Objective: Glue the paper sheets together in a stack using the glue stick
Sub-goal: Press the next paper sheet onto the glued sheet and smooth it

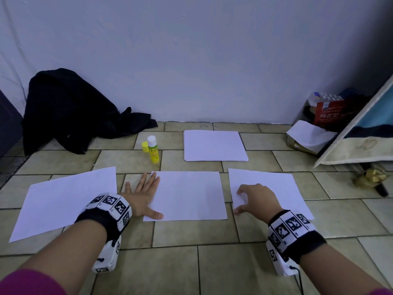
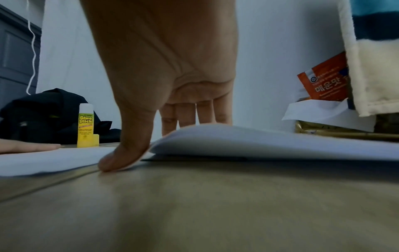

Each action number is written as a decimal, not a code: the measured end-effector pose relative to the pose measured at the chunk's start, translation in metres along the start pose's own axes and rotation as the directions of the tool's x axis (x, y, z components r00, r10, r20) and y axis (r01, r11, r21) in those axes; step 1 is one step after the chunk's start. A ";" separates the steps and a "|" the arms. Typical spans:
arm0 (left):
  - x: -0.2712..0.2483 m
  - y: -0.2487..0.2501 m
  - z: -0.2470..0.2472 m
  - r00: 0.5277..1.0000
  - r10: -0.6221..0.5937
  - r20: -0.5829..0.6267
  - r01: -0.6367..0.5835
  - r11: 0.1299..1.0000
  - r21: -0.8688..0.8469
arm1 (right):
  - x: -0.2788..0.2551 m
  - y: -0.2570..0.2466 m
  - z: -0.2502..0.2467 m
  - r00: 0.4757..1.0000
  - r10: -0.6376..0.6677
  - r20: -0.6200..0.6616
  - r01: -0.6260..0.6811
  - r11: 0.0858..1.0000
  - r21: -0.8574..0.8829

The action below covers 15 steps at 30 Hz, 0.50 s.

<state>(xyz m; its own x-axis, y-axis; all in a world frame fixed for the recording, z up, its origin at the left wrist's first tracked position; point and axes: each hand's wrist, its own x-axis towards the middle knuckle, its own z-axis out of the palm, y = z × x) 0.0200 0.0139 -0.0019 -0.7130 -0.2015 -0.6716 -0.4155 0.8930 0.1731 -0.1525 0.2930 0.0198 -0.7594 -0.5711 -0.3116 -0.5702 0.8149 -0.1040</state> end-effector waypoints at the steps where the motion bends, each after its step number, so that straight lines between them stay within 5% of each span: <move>1: 0.000 0.000 0.001 1.000 -0.001 -0.004 0.001 1.000 -0.006 | 0.001 0.001 -0.001 1.000 -0.003 -0.004 0.003 1.000 0.014; 15: -0.004 0.002 -0.002 1.000 -0.013 0.010 0.013 1.000 -0.008 | 0.004 0.012 -0.002 0.996 -0.068 0.055 0.069 0.997 -0.024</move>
<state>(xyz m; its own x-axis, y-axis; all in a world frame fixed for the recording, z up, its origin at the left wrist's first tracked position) 0.0211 0.0156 0.0028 -0.7020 -0.2089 -0.6808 -0.4291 0.8871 0.1703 -0.1630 0.2998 0.0195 -0.7003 -0.6189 -0.3557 -0.6290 0.7706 -0.1023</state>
